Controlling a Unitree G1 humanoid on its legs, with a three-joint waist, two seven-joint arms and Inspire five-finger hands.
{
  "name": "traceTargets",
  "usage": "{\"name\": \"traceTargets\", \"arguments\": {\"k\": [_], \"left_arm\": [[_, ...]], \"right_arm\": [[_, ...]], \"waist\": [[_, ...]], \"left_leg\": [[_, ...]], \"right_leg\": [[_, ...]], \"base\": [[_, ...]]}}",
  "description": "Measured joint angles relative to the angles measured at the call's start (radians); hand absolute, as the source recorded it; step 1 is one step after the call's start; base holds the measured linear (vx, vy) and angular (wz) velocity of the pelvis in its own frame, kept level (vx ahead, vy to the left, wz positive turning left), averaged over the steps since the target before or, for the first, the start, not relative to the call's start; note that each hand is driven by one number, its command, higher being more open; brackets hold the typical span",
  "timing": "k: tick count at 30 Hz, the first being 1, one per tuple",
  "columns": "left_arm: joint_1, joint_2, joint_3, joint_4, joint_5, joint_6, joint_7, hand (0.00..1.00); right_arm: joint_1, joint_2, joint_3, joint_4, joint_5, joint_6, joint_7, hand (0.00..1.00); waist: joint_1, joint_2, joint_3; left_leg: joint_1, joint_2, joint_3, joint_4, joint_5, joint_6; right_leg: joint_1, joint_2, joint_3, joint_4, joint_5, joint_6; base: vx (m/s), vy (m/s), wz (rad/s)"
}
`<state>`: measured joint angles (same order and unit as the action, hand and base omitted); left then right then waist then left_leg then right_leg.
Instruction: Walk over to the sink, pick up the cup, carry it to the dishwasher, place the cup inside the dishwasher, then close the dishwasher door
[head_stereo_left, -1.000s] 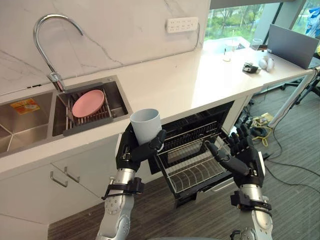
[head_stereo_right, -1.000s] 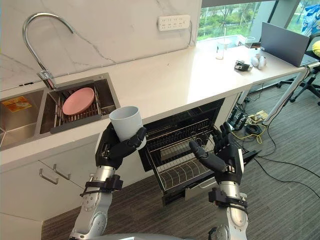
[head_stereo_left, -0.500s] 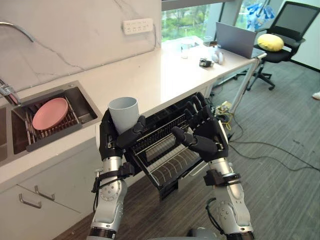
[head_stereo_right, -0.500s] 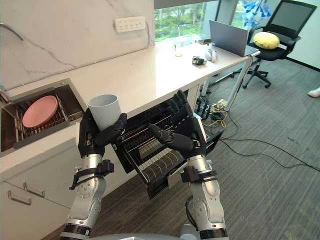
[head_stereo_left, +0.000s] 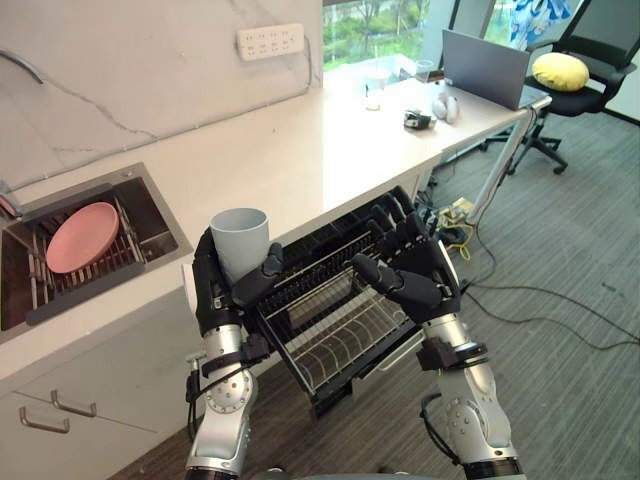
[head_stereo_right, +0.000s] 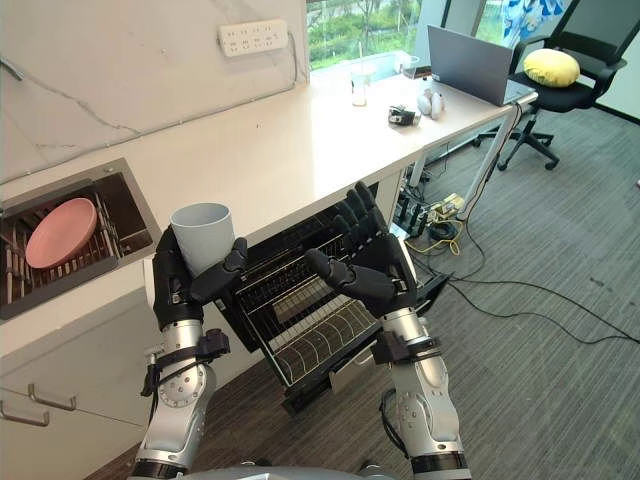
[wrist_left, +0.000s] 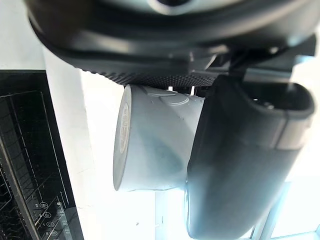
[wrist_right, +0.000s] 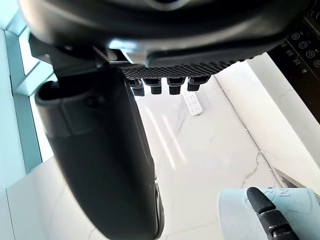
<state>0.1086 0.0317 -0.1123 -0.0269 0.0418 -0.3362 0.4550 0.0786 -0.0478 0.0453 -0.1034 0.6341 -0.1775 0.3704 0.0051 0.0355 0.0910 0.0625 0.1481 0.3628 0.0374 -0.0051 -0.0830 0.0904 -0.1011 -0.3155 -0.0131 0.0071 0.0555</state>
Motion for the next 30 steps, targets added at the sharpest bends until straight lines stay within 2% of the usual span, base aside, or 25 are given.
{"name": "traceTargets", "arguments": {"k": [10, 11, 17, 21, 30], "left_arm": [[-0.004, -0.013, -0.031, 0.044, 0.036, -0.02, 0.022, 0.0], [-0.004, -0.013, -0.033, 0.044, 0.038, -0.042, 0.023, 0.0], [-0.004, -0.013, -0.04, 0.044, 0.04, -0.042, 0.024, 0.0], [-0.004, -0.012, -0.069, 0.044, 0.101, -0.045, 0.026, 0.0], [-0.022, 0.009, -0.232, 0.044, 0.316, -0.123, 0.01, 0.0]], "right_arm": [[0.001, 0.012, 0.002, -0.032, 0.004, 0.0, 0.038, 1.0], [0.001, 0.01, 0.003, -0.032, 0.011, 0.0, 0.06, 1.0], [0.001, 0.009, 0.004, -0.032, 0.011, 0.0, 0.06, 1.0], [0.001, -0.003, 0.011, -0.032, 0.013, 0.001, 0.062, 1.0], [-0.002, -0.063, 0.108, -0.032, -0.009, 0.092, 0.092, 1.0]], "waist": [[-0.017, 0.001, -0.001], [-0.019, 0.003, -0.045], [-0.019, 0.003, -0.045], [-0.017, 0.003, -0.046], [-0.002, 0.002, -0.047]], "left_leg": [[0.042, -0.016, -0.009, -0.076, 0.03, -0.004], [0.056, -0.025, -0.008, -0.107, 0.048, -0.001], [0.055, -0.025, -0.011, -0.107, 0.048, -0.001], [0.052, -0.028, -0.019, -0.107, 0.049, 0.001], [0.052, -0.031, -0.019, -0.105, 0.049, 0.001]], "right_leg": [[0.03, 0.008, -0.017, -0.027, 0.001, 0.001], [0.031, 0.01, -0.016, -0.028, 0.005, 0.006], [0.031, 0.01, -0.018, -0.028, 0.005, 0.006], [0.034, 0.008, -0.026, -0.029, 0.005, 0.006], [0.033, 0.006, -0.022, -0.031, 0.007, 0.01]], "base": [[0.02, -0.003, 0.03], [0.0, 0.0, 0.0], [0.0, 0.0, 0.01], [0.0, 0.0, 0.06], [0.0, 0.0, 0.0]]}}
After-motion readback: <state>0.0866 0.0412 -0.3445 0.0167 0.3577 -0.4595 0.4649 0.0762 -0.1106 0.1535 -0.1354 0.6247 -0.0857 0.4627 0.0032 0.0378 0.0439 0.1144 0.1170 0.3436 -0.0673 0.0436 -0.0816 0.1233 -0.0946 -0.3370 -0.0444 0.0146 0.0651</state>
